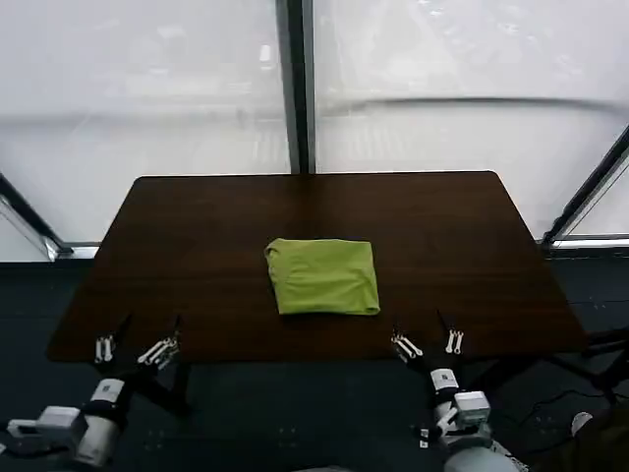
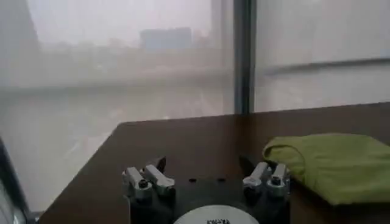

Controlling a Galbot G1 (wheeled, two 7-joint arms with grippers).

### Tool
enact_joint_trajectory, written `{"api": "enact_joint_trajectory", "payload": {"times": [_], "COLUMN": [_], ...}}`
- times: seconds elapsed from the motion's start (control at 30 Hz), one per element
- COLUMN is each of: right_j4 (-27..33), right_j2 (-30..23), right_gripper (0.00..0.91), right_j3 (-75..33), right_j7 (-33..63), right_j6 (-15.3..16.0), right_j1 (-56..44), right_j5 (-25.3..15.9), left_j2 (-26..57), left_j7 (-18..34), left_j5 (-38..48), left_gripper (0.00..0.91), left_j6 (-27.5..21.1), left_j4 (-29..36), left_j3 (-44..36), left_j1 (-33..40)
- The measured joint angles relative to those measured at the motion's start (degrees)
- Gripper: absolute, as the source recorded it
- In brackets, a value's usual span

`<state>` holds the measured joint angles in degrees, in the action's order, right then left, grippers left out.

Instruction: Fold and organize the clothes.

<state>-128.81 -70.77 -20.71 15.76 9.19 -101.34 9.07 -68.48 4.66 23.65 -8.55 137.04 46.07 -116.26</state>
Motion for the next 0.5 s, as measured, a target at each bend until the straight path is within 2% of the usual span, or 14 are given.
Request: {"api": "enact_joint_trajectory", "payload": {"times": [0.5], "right_j4": [-1.30], "right_j2": [-0.34], "right_gripper": [0.878], "right_j3": [-0.15], "right_j7": [0.13], "right_j6": [0.47], "right_j1": [-0.87], "right_j5": [-0.86], "left_j2": [-1.19], "left_j7": [-1.89], "left_j5": [-0.31], "left_gripper": [0.878], "left_j6": [-0.63], "left_j4": [-0.41], "left_j3": [1.33], "left_j1": [-1.87]}}
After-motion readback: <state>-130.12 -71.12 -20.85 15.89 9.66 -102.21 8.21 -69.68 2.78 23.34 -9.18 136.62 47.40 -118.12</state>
